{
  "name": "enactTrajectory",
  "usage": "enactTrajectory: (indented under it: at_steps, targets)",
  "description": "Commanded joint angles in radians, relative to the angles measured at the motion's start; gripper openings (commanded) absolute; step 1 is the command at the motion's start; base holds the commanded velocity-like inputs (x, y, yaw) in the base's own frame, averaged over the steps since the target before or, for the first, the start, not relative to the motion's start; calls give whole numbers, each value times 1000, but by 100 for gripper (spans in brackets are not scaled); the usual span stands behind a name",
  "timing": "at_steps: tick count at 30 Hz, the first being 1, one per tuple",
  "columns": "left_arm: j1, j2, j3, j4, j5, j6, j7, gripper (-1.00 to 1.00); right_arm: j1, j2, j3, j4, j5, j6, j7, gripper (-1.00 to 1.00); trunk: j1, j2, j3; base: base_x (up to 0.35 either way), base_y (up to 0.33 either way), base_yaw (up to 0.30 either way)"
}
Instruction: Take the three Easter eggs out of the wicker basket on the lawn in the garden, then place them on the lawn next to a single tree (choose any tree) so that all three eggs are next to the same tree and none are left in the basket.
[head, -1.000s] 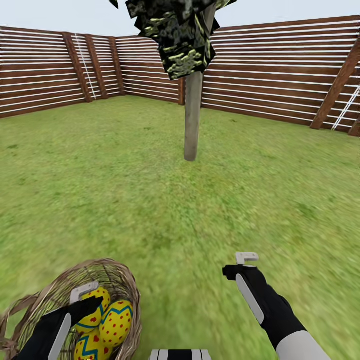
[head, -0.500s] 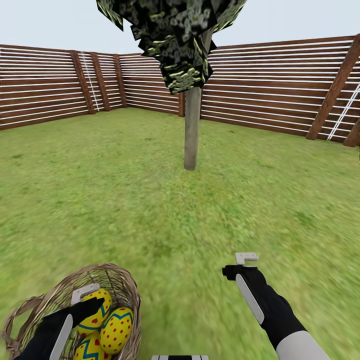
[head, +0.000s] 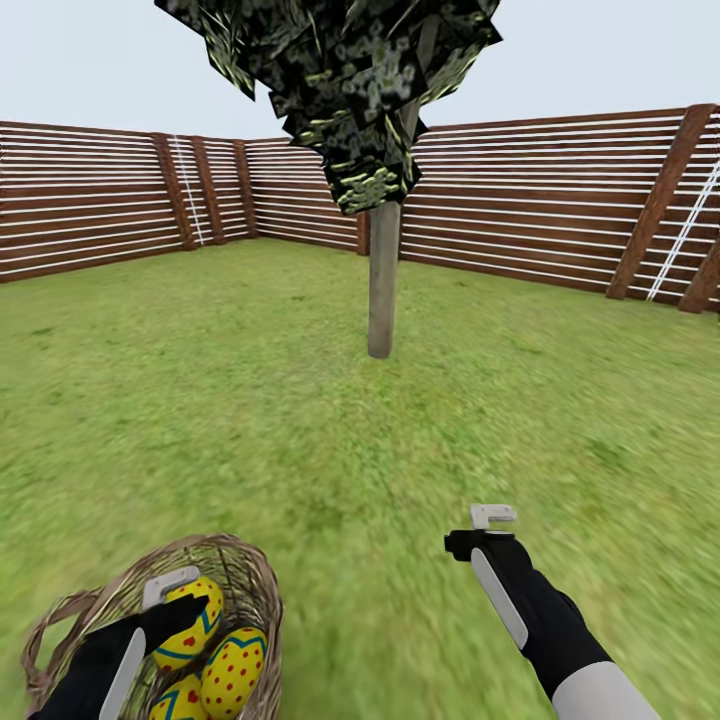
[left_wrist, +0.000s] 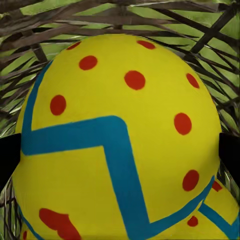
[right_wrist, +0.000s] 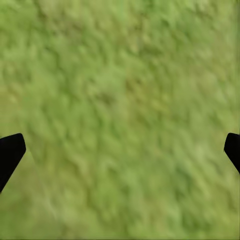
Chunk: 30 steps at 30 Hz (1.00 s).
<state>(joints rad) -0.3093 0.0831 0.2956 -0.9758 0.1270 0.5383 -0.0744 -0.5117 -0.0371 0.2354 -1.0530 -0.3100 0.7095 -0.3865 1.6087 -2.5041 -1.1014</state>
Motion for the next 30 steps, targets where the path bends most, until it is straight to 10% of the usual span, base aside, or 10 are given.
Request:
enactTrajectory:
  at_steps: [1,30]
  targets:
    - [0,0,2,-1,8,6,-2,-100,-1,-1,4,-1,-11,2,-10,100,-1,0,3,0,0,0]
    - [0,-2,7,-1,-46,0,-2,-100,-1,-1,2,19,-9,1,-11,100,-24,32,85,-29,0,0]
